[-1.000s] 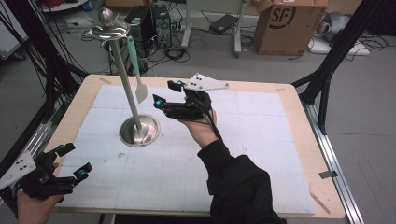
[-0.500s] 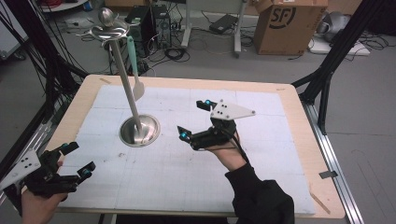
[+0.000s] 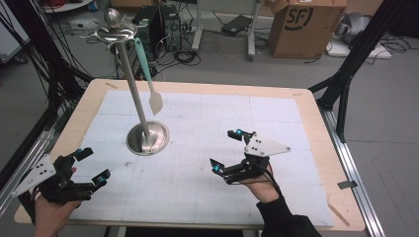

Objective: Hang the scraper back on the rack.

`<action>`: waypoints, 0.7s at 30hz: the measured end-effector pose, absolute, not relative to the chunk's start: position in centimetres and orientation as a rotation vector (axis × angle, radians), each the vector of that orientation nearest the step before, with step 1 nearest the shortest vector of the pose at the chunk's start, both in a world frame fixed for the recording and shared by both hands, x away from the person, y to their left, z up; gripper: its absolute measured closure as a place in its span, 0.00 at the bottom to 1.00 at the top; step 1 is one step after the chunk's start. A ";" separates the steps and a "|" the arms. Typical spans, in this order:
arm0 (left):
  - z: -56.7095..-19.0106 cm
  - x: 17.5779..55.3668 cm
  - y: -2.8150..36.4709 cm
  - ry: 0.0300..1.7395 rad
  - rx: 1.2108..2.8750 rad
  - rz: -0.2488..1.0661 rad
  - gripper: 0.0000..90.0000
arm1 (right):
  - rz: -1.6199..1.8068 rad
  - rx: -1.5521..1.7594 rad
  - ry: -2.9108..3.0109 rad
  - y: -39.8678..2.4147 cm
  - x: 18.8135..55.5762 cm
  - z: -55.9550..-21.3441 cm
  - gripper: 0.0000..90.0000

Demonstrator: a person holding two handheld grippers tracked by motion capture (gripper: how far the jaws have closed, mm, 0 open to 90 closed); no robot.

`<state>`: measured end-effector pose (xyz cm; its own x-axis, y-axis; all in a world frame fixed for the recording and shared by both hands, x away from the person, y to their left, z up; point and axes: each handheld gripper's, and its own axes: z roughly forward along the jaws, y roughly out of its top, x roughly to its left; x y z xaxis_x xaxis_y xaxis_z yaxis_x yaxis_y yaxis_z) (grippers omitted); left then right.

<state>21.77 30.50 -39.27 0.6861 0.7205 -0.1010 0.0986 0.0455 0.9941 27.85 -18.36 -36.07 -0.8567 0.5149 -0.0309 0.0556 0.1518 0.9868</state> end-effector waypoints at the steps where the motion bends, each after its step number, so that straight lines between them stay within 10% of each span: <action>1: -39.3 21.8 30.5 0.719 1.470 0.541 0.04 | 1.760 0.561 2.066 -18.9 27.7 -36.4 0.00; 21: -40.6 23.2 29.5 0.734 1.512 0.534 0.04 | 1.673 0.768 2.003 -27.4 25.9 -42.9 0.00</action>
<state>23.18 29.47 -40.57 0.6843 0.7225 -0.0989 0.1279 0.0147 0.9917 25.87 -27.41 -42.92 -0.7602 0.6490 0.0308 0.1457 0.1242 0.9815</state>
